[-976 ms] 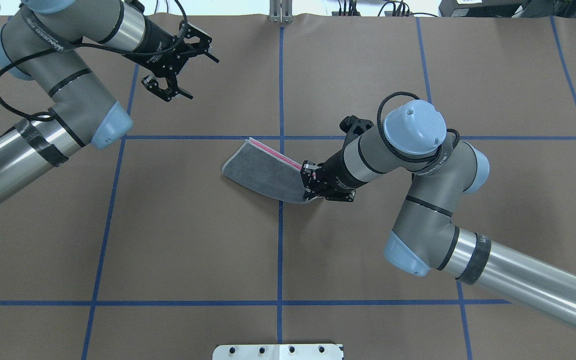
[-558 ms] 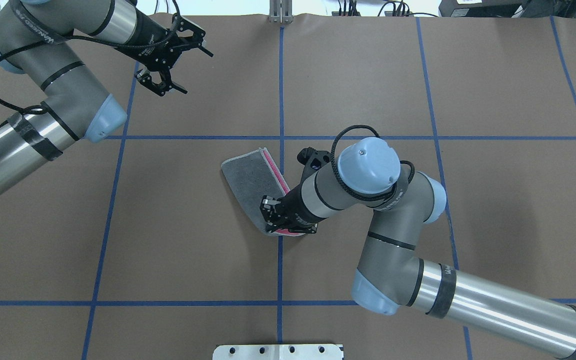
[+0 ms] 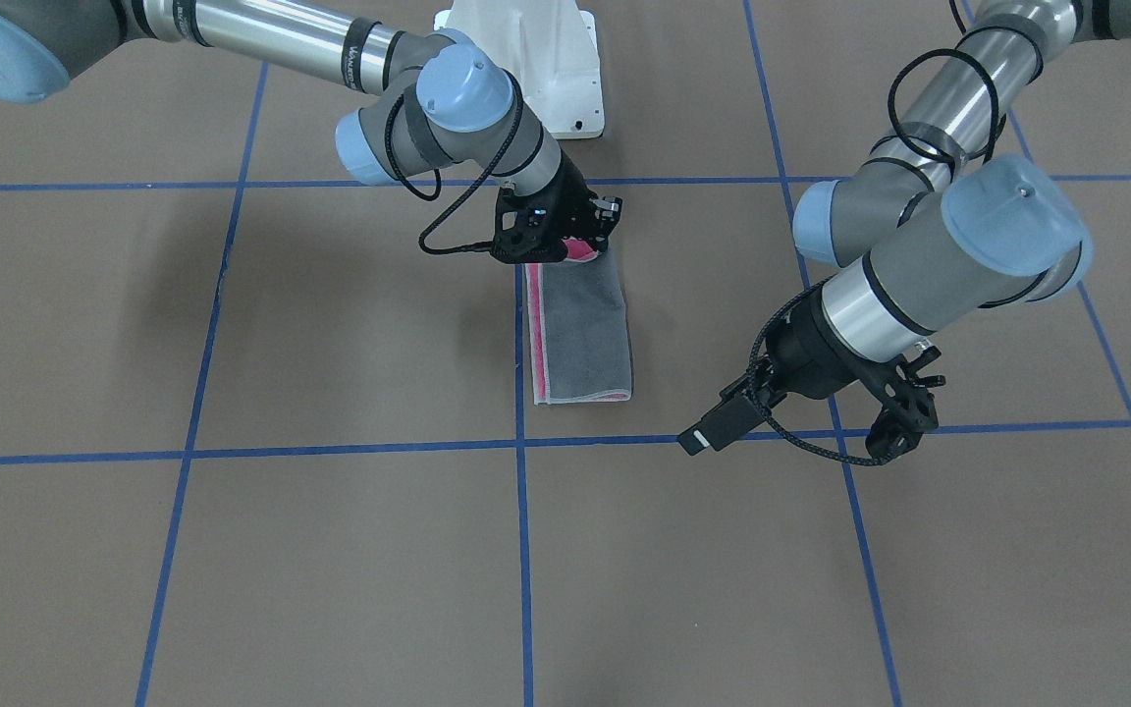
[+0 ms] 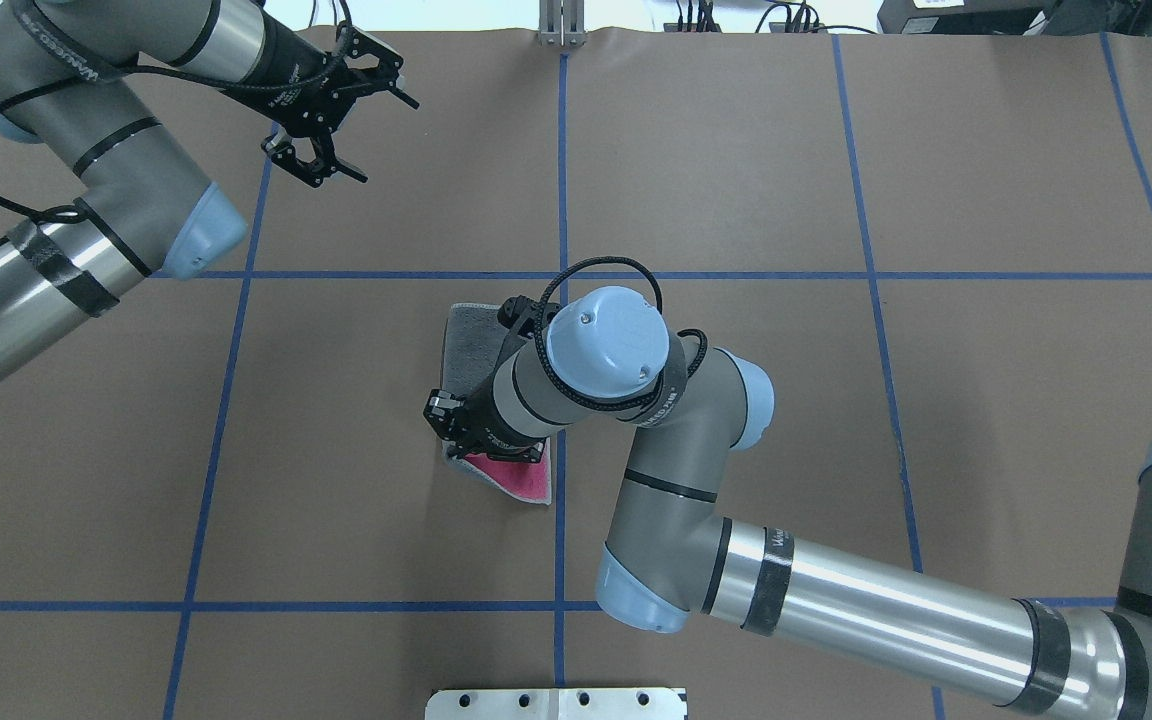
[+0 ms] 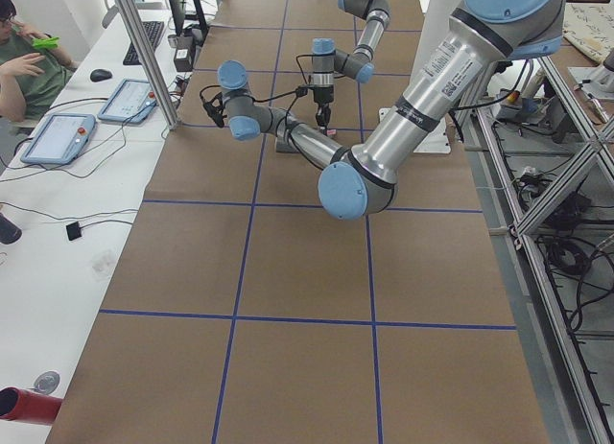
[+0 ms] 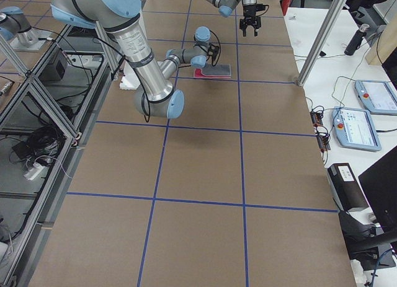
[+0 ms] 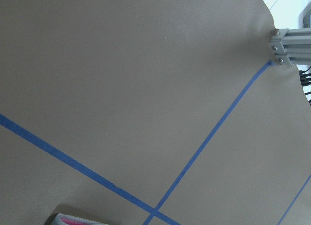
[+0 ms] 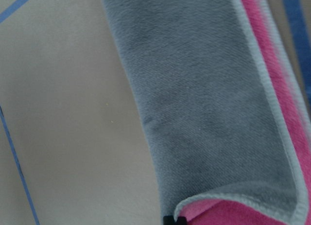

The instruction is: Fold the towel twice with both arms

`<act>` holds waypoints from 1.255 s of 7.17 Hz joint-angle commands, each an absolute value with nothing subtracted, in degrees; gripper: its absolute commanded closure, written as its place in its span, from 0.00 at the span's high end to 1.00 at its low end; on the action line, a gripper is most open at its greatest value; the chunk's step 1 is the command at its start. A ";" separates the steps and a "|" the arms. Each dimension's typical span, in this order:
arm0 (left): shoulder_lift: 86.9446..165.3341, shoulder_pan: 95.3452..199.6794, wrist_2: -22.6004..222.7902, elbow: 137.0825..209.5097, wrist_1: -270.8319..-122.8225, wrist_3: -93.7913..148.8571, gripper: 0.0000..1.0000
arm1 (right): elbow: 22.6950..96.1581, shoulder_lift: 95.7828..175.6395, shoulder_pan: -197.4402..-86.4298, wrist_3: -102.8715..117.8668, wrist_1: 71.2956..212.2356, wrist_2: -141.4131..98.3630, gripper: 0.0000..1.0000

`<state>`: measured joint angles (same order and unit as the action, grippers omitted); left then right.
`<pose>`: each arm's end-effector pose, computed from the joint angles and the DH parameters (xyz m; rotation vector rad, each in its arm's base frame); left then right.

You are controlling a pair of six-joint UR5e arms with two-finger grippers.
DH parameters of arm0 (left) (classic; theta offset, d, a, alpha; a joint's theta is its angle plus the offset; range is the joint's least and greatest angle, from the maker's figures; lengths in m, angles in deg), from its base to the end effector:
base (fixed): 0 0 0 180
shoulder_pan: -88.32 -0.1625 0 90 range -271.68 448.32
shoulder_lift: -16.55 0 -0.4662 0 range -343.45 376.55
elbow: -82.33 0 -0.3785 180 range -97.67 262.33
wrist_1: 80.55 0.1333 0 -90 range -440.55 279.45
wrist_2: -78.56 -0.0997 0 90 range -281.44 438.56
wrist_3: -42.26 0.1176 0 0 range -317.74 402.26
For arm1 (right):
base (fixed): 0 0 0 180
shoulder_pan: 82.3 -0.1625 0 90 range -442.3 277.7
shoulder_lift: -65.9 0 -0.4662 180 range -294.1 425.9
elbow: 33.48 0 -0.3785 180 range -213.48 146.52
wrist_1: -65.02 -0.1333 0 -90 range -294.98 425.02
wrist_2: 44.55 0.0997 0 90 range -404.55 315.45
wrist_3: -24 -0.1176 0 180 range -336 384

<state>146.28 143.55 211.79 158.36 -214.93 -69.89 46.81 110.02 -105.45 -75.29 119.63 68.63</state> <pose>0.3863 -0.6489 0.2919 -0.3020 1.3185 -0.6846 -0.6778 -0.3844 0.2033 -0.1991 -1.2637 0.2346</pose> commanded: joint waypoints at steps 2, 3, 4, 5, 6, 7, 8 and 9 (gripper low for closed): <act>146.27 143.77 211.80 158.35 -214.85 -67.97 1.00 | 46.93 112.03 -106.38 -73.22 119.60 67.86 1.00; 146.27 143.78 211.80 158.35 -214.93 -67.60 1.00 | 49.72 115.18 -108.39 -71.38 119.77 69.00 1.00; 146.01 143.69 211.80 158.35 -214.93 -67.60 1.00 | 52.10 117.65 -110.67 -70.06 120.04 71.01 1.00; 145.92 143.43 211.72 158.35 -215.02 -67.60 1.00 | 52.21 117.76 -113.48 -70.04 120.21 74.42 1.00; 145.57 143.25 211.72 158.61 -215.02 -67.60 1.00 | 52.30 117.76 -116.46 -70.04 120.21 76.89 1.00; 144.87 142.90 211.63 158.96 -215.28 -67.69 1.00 | 52.21 117.76 -119.80 -69.44 120.30 79.09 1.00; 143.73 140.29 210.85 161.75 -215.28 -68.64 1.00 | 52.13 118.11 -122.62 -68.12 120.48 80.33 1.00; 140.07 137.30 208.14 166.57 -215.20 -70.48 1.00 | 51.95 119.15 -124.56 -66.37 120.56 80.61 1.00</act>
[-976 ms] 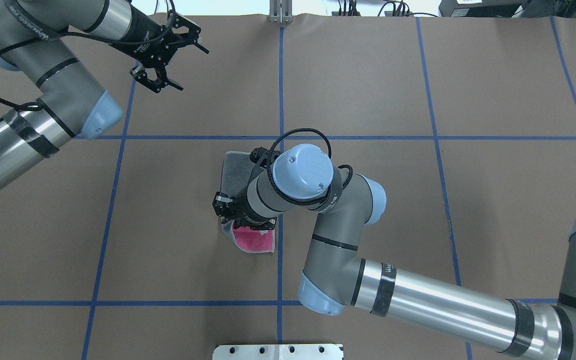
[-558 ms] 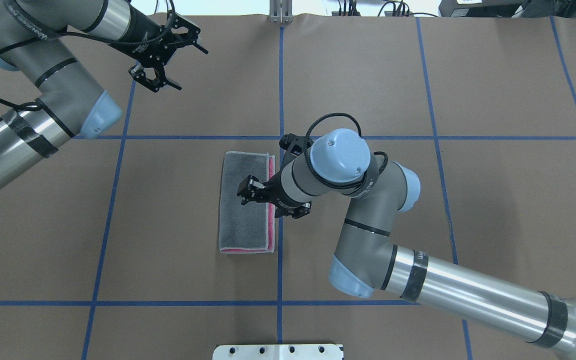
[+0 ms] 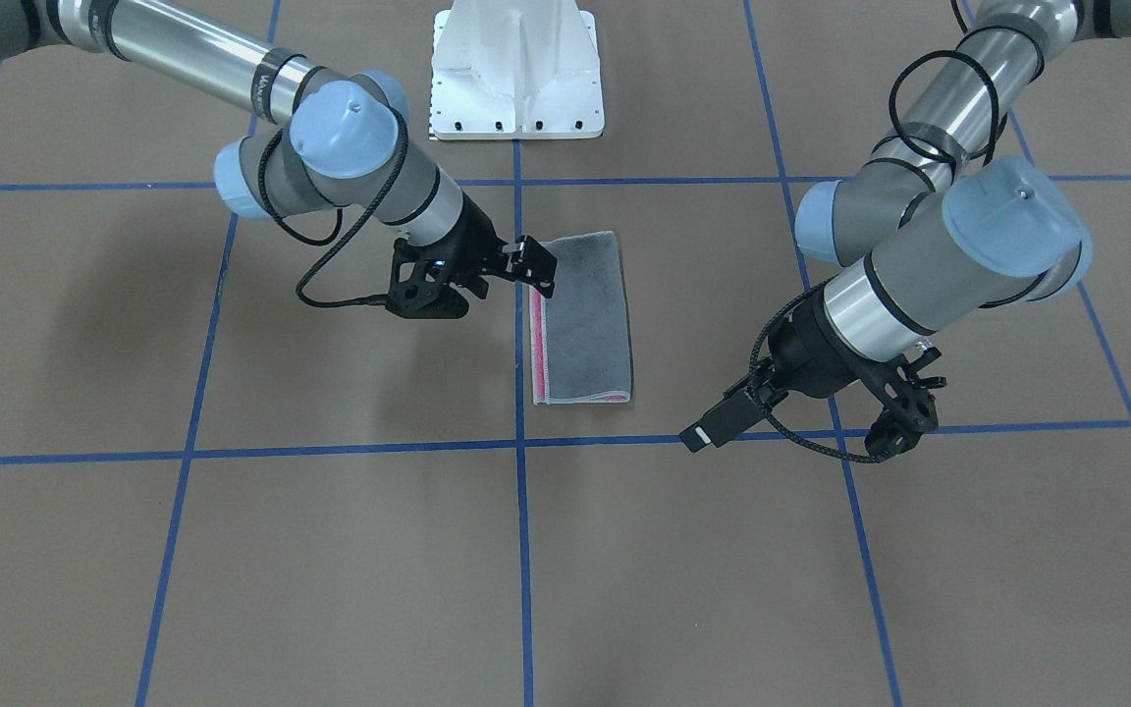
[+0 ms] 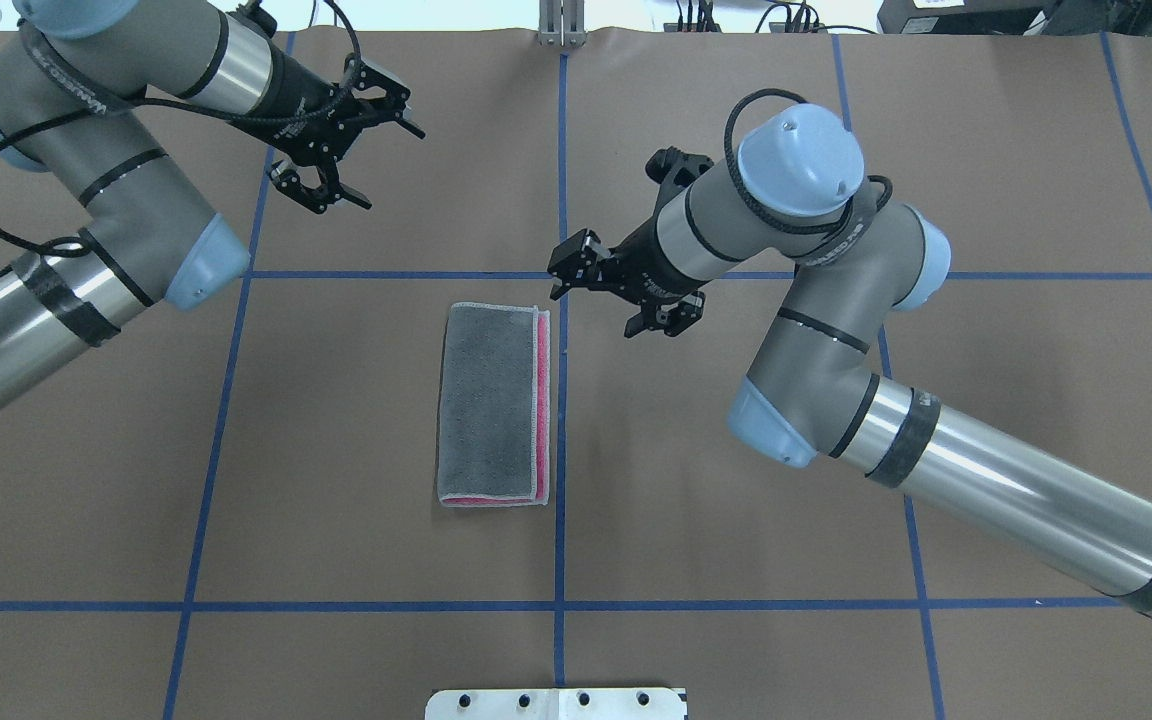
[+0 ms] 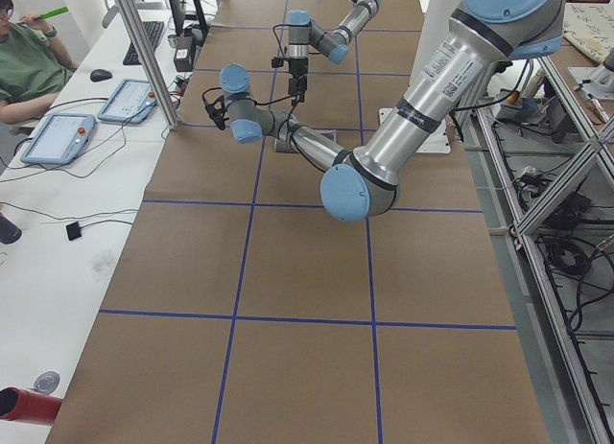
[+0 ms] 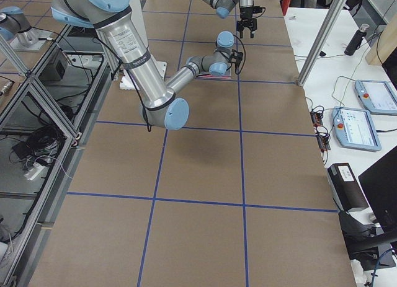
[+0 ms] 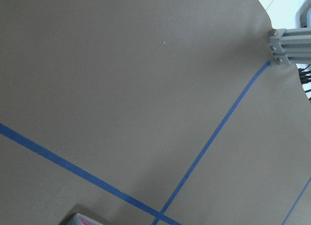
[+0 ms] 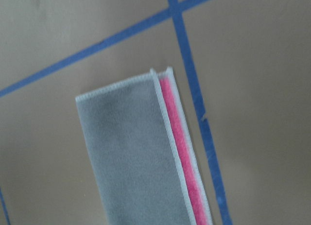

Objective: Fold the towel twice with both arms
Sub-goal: 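Release and raise the right gripper while the left gripper moves to the towel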

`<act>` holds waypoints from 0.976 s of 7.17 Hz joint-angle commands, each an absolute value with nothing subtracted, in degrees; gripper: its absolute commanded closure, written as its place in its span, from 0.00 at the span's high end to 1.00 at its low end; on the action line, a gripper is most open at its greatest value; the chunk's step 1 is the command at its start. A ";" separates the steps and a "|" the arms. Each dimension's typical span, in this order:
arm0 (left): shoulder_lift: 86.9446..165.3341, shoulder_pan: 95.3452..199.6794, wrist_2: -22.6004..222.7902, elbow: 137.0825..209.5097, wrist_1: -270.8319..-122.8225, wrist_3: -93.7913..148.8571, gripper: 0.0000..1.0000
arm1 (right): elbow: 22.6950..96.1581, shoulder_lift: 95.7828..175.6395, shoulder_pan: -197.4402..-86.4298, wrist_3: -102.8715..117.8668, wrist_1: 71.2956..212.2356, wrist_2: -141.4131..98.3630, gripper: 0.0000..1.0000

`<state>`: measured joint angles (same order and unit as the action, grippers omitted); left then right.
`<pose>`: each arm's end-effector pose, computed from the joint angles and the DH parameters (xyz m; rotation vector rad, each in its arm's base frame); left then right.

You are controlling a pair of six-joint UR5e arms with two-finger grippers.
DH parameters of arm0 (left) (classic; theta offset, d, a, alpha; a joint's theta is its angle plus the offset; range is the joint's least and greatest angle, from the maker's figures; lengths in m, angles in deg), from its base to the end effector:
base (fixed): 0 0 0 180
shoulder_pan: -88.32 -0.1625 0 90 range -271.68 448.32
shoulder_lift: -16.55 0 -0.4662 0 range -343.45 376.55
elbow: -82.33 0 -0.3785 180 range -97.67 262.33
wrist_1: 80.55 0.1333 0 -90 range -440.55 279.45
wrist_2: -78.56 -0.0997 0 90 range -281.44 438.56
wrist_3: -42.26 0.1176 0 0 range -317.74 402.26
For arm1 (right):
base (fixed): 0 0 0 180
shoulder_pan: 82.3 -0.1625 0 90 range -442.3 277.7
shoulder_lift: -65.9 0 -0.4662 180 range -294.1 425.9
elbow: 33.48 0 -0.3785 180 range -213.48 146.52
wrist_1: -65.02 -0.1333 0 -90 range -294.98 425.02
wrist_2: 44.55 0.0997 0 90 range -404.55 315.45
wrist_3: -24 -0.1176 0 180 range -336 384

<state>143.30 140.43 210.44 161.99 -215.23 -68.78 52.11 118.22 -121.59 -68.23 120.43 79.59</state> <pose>0.4070 -0.6122 0.3017 -0.2963 1.3213 -0.6287 -0.5217 -0.5138 0.2682 -0.1316 -1.2514 0.2744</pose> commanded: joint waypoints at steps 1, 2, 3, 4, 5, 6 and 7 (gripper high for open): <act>136.73 132.23 202.81 170.96 -215.02 -71.63 1.00 | 51.69 120.91 -126.67 -63.92 120.57 80.70 1.00; 133.12 127.91 197.79 173.88 -215.02 -71.73 1.00 | 51.69 123.19 -128.78 -58.32 120.65 80.87 1.00; 129.87 124.56 194.35 176.78 -214.93 -71.82 1.00 | 51.42 124.51 -130.19 -55.48 120.65 80.87 1.00; 127.84 120.87 190.92 178.46 -214.93 -73.21 1.00 | 50.73 124.79 -130.73 -54.50 120.65 80.79 1.00; 127.81 117.18 187.23 178.39 -214.85 -74.18 0.99 | 50.46 124.70 -131.17 -54.57 120.65 80.70 1.00; 127.81 115.93 186.50 178.39 -214.41 -74.28 0.99 | 50.19 124.70 -131.43 -54.49 121.44 80.70 1.00; 127.99 114.70 185.62 178.39 -213.10 -74.28 0.99 | 50.19 124.70 -131.43 -54.49 121.62 80.61 1.00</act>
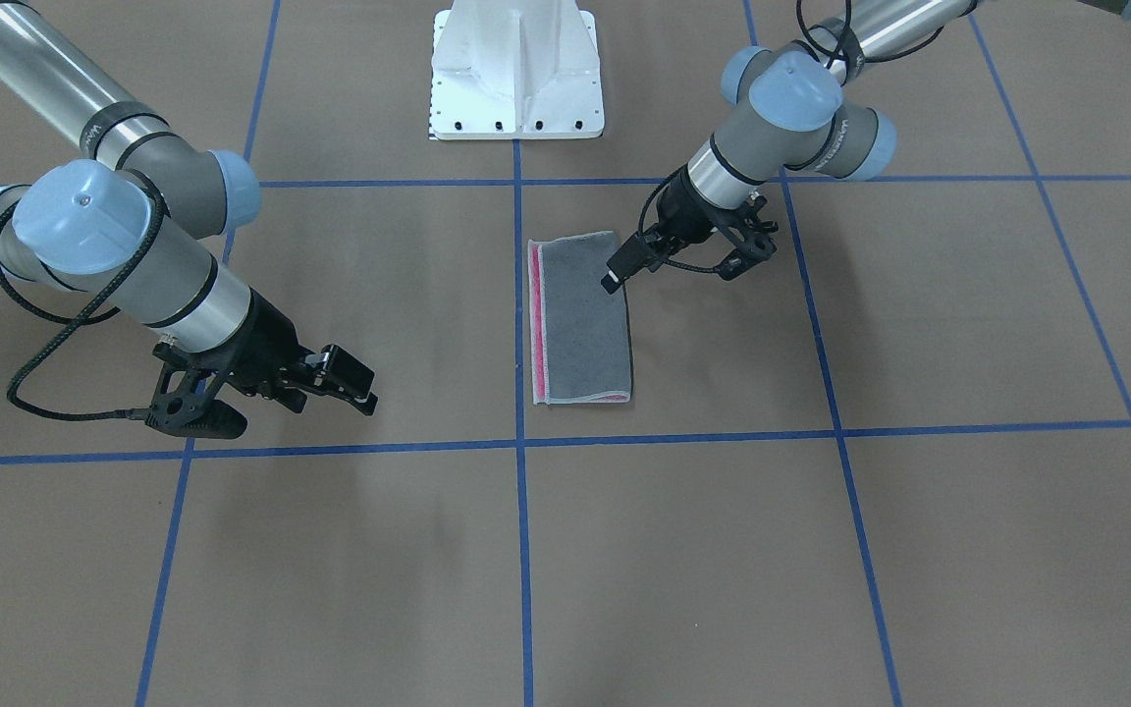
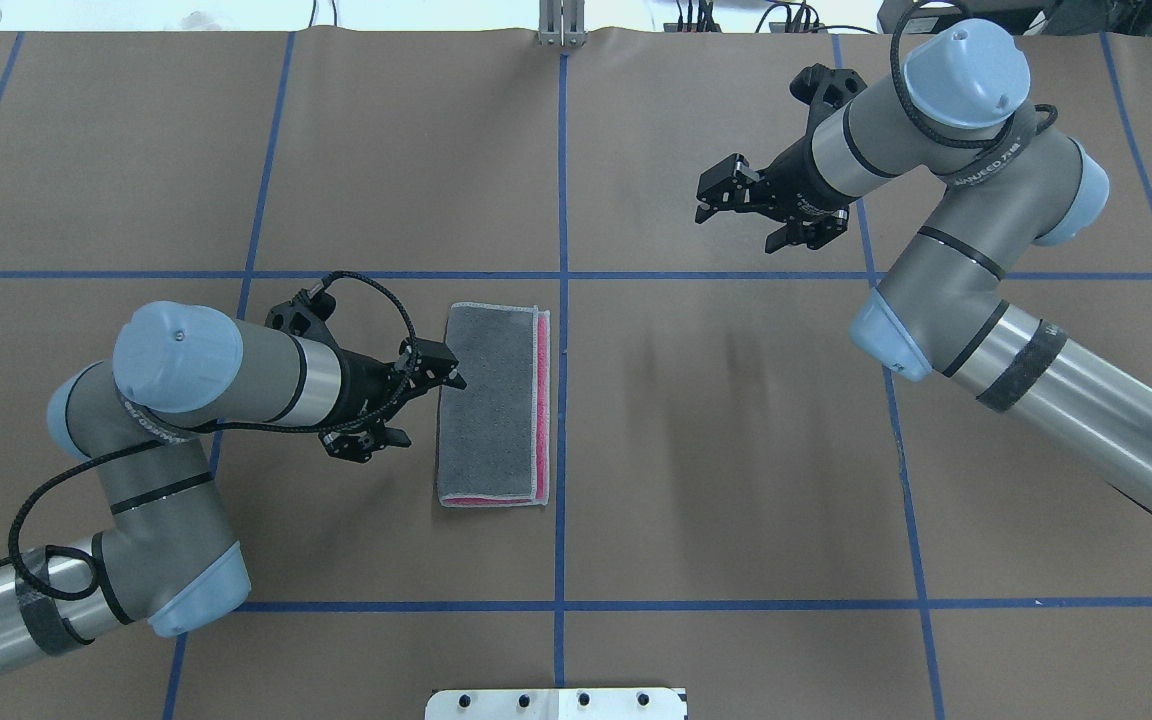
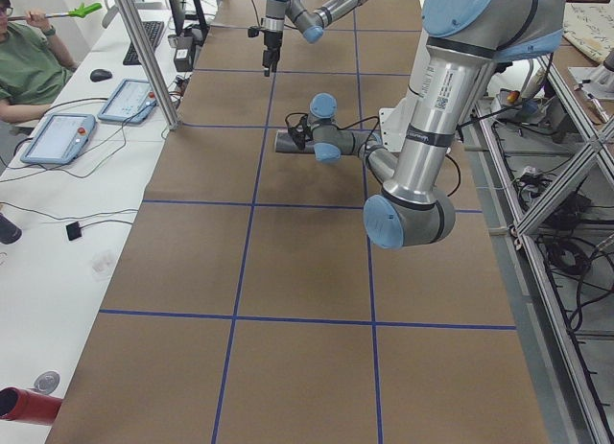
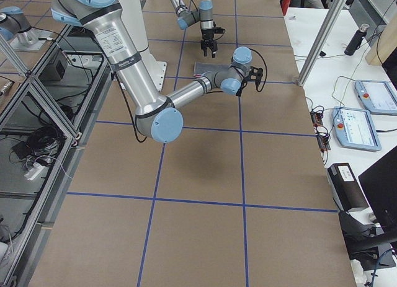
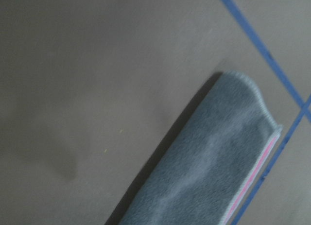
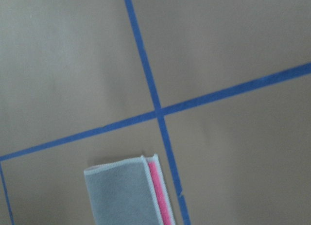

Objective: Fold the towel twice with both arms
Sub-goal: 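Release and raise the right gripper while the left gripper moves to the towel, then grasp the folded towel's near end with the left gripper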

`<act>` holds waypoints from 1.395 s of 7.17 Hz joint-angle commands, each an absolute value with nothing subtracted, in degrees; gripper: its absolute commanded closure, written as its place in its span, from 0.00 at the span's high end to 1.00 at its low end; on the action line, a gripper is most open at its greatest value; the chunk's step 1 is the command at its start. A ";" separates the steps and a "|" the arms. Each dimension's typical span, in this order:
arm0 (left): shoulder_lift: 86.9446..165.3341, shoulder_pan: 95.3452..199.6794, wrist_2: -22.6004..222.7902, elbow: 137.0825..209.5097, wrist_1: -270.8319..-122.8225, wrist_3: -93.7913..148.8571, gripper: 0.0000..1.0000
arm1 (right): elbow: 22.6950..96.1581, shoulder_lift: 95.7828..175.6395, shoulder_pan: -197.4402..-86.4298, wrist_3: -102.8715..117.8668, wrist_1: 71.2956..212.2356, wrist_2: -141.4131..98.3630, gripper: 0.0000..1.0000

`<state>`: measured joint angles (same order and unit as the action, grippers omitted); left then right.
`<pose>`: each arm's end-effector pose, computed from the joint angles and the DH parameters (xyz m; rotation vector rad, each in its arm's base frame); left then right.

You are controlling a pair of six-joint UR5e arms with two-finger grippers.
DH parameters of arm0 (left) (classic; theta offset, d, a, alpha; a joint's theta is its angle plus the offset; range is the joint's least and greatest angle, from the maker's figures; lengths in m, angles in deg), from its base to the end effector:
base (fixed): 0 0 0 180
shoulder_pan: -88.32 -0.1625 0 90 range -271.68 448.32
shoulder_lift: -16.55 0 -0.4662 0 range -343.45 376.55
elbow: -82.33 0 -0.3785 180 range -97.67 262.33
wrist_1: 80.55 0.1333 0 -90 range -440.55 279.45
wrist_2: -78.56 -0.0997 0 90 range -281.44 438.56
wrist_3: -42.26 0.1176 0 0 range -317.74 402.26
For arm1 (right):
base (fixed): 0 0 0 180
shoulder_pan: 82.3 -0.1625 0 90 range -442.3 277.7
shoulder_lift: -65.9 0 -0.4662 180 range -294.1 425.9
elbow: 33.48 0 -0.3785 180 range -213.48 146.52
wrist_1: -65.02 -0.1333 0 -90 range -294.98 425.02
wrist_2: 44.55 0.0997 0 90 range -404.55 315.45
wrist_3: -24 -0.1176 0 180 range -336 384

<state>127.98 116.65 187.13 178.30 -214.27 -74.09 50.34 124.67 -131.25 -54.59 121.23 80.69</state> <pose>0.5215 -0.3900 0.3640 -0.2645 1.2560 -0.6222 -0.4224 -0.5847 0.3653 0.0157 -1.1383 0.2677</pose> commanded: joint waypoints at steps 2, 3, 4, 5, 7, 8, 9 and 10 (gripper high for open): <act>128.08 112.67 184.82 178.39 -212.91 -74.28 0.97 | 50.19 124.61 -131.61 -54.57 121.53 80.61 1.00; 127.90 111.97 184.73 178.30 -212.91 -74.28 0.94 | 50.10 124.70 -131.70 -54.58 121.53 80.52 1.00; 127.82 111.87 184.73 178.30 -212.91 -74.28 0.91 | 50.19 124.62 -131.61 -54.84 121.45 80.61 1.00; 127.73 111.70 184.82 178.30 -212.91 -74.28 0.89 | 50.10 124.44 -131.61 -55.45 121.53 80.52 1.00; 127.90 111.52 184.82 178.48 -212.91 -74.28 0.80 | 50.10 124.44 -131.61 -55.45 121.44 80.61 1.00; 127.90 110.91 184.82 178.39 -212.91 -74.28 0.69 | 50.10 124.44 -131.70 -55.45 121.44 80.61 1.00; 127.90 110.56 184.73 178.48 -212.91 -74.28 0.65 | 50.10 124.44 -131.79 -55.45 121.44 80.61 1.00; 127.90 109.94 184.73 178.48 -212.91 -74.28 0.65 | 50.10 124.44 -131.79 -55.45 121.44 80.61 1.00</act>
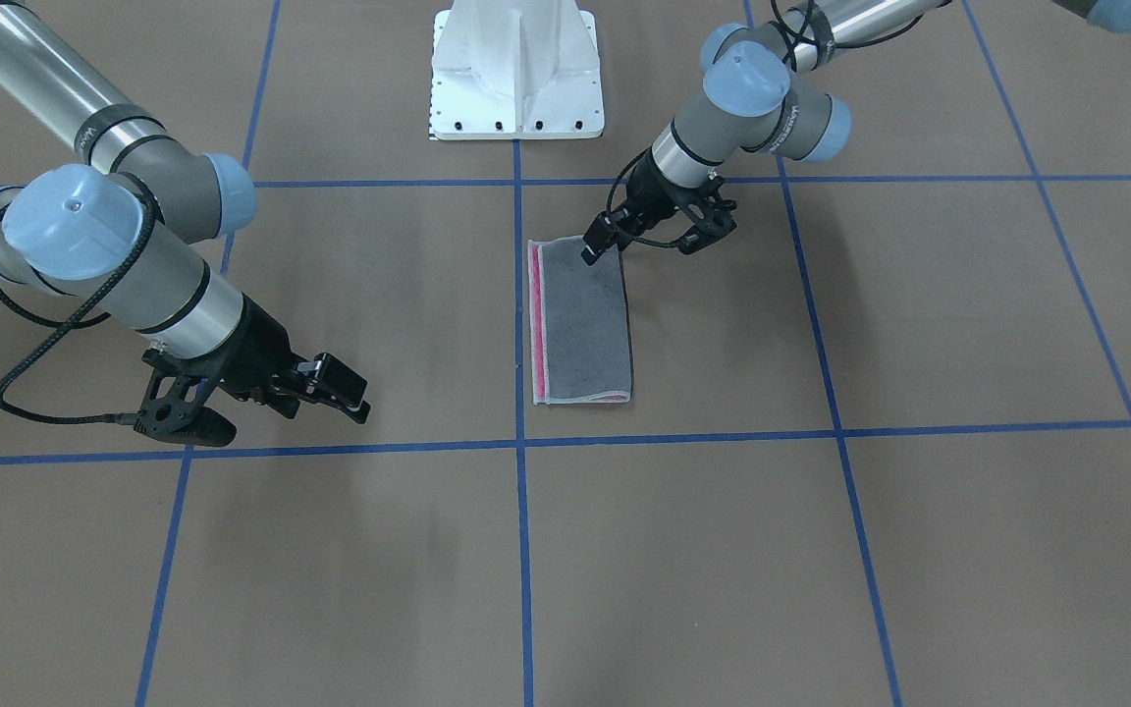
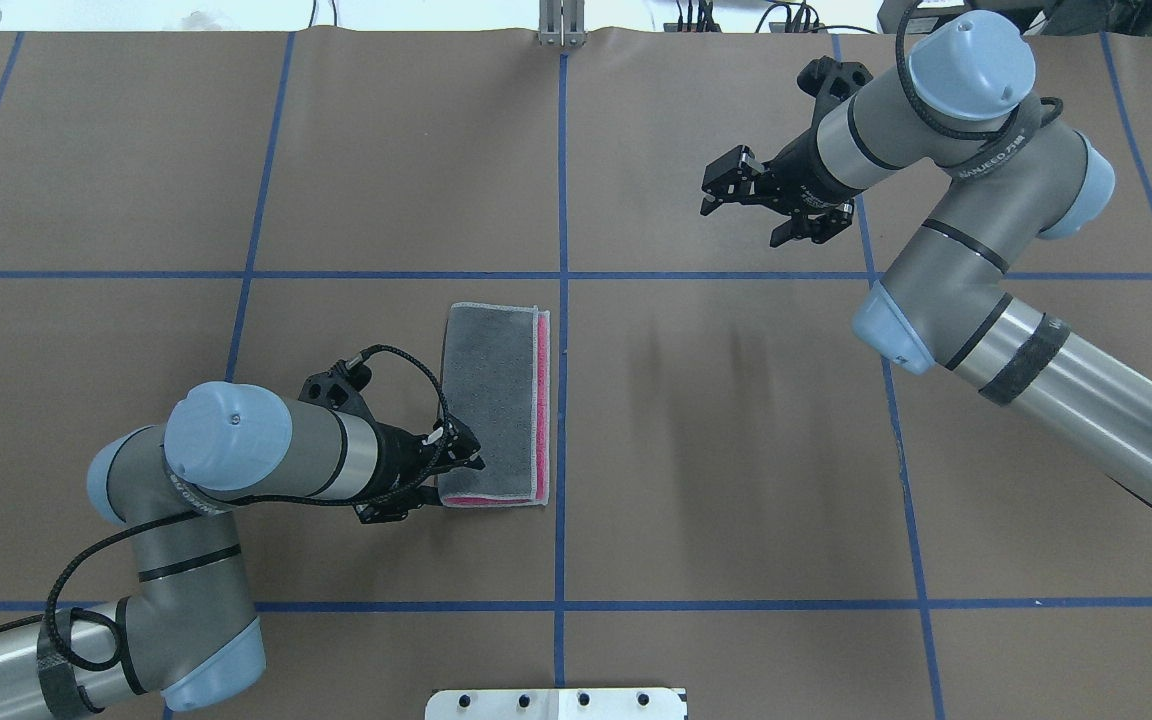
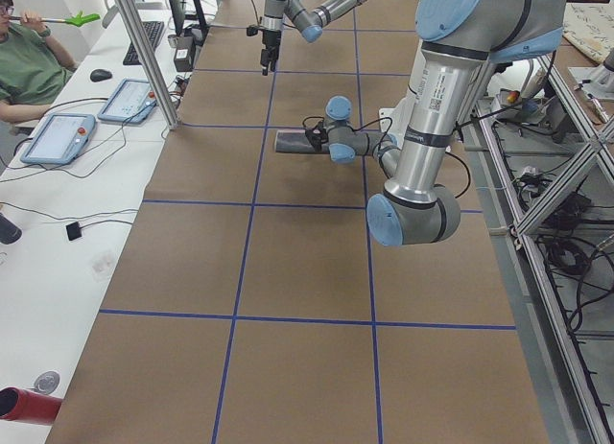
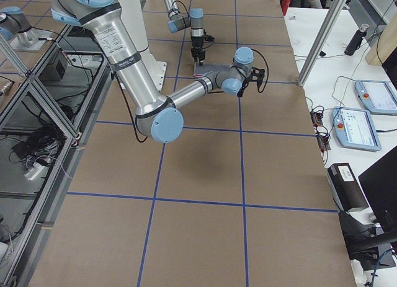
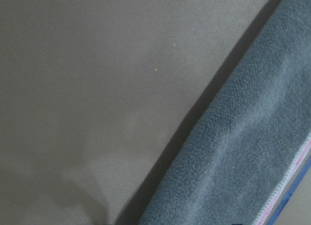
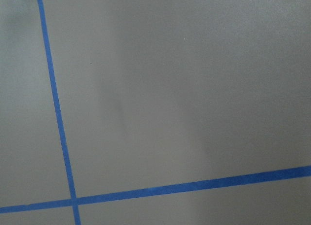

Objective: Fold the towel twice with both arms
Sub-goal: 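Grasp the folded towel's near end with the left gripper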

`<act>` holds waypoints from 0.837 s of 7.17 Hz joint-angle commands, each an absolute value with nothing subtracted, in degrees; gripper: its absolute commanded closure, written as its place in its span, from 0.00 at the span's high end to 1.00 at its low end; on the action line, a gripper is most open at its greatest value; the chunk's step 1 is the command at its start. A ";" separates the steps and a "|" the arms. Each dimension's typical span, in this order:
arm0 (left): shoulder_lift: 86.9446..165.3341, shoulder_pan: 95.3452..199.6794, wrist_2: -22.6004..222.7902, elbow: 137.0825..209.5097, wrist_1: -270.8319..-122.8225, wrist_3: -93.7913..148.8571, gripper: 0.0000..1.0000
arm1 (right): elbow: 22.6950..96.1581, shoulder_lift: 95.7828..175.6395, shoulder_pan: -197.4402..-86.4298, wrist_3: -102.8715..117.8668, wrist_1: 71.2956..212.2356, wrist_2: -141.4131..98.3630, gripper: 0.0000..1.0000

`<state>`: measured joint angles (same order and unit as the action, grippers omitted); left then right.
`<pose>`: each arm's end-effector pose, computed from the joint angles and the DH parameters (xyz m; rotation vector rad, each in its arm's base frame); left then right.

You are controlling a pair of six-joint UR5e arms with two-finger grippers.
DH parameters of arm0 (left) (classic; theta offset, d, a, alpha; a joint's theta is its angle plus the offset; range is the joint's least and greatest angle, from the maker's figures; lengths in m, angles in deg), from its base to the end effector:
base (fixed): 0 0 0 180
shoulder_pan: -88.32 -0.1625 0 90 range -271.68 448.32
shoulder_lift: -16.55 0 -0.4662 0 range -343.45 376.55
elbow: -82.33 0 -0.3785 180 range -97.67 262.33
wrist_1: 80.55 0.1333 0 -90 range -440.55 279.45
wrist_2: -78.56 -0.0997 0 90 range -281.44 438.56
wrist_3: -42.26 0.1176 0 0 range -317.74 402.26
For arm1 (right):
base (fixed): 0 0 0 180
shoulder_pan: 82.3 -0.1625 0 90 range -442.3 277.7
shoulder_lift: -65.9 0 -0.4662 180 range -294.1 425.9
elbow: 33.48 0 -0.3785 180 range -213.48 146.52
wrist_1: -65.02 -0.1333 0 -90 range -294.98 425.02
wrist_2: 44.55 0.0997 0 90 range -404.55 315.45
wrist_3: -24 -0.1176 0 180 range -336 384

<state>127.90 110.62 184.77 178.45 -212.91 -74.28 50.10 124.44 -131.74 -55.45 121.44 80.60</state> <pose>0.5595 -0.3381 0.3675 -0.2958 1.2178 -0.5680 -0.4185 -0.5898 0.3649 0.0112 -1.1355 0.2911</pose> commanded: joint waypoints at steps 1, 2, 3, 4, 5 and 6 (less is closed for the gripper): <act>127.90 109.85 184.73 178.48 -212.91 -74.28 0.65 | 50.19 124.44 -131.79 -55.45 121.44 80.61 1.00; 127.90 109.94 184.73 179.00 -212.91 -74.28 0.55 | 50.10 124.35 -131.79 -55.45 121.44 80.61 1.00; 127.90 109.94 184.82 179.44 -212.82 -74.37 0.31 | 50.19 124.35 -131.79 -55.45 121.44 80.61 1.00; 127.99 109.94 184.82 179.79 -212.82 -75.50 0.04 | 50.10 124.35 -131.79 -55.45 121.44 80.61 1.00; 128.08 109.94 184.82 180.15 -212.82 -75.77 0.00 | 50.19 124.35 -131.79 -55.54 121.36 80.61 1.00; 128.34 109.85 184.91 180.41 -212.39 -75.86 0.00 | 50.19 124.35 -131.79 -55.72 121.36 80.61 1.00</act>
<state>128.10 109.91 184.84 180.02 -212.72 -75.56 50.16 124.35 -131.79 -55.55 121.39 80.61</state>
